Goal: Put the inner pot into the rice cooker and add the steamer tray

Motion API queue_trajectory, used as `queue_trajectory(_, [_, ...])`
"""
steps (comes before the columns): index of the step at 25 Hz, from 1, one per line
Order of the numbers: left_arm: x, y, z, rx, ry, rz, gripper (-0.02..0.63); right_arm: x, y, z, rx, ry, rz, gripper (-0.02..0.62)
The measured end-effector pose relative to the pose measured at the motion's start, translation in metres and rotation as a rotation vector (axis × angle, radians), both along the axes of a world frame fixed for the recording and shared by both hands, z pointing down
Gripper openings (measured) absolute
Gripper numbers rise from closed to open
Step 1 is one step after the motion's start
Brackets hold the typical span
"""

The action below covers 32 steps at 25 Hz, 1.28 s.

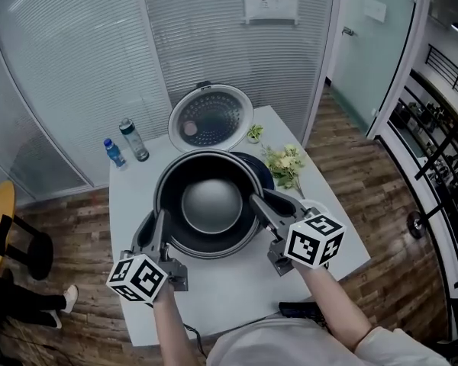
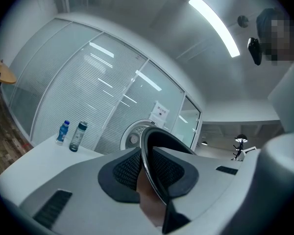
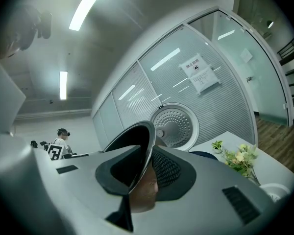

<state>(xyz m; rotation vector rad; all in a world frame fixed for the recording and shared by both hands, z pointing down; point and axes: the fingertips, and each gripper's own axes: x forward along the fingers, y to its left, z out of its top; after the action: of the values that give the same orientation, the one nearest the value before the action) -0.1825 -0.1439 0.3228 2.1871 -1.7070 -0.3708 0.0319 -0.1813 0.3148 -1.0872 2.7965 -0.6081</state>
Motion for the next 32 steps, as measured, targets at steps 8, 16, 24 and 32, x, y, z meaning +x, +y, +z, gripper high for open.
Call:
queue_trajectory(8, [0.017,-0.032,-0.006,0.019,0.007,0.011,0.071,0.017,-0.028,-0.004,0.004,0.002,0.014,0.083])
queue_trajectory(16, [0.025,-0.058,0.001,-0.002,0.018,0.020,0.071,0.026,-0.054,0.000,-0.006,0.010,0.022,0.083])
queue_trajectory(24, [0.032,-0.083,0.006,-0.013,0.025,0.025,0.071,0.033,-0.077,0.003,-0.015,0.021,0.020,0.083])
queue_trajectory(32, [0.032,-0.101,0.022,-0.044,0.035,0.030,0.071,0.032,-0.095,0.020,-0.050,0.034,0.020,0.083])
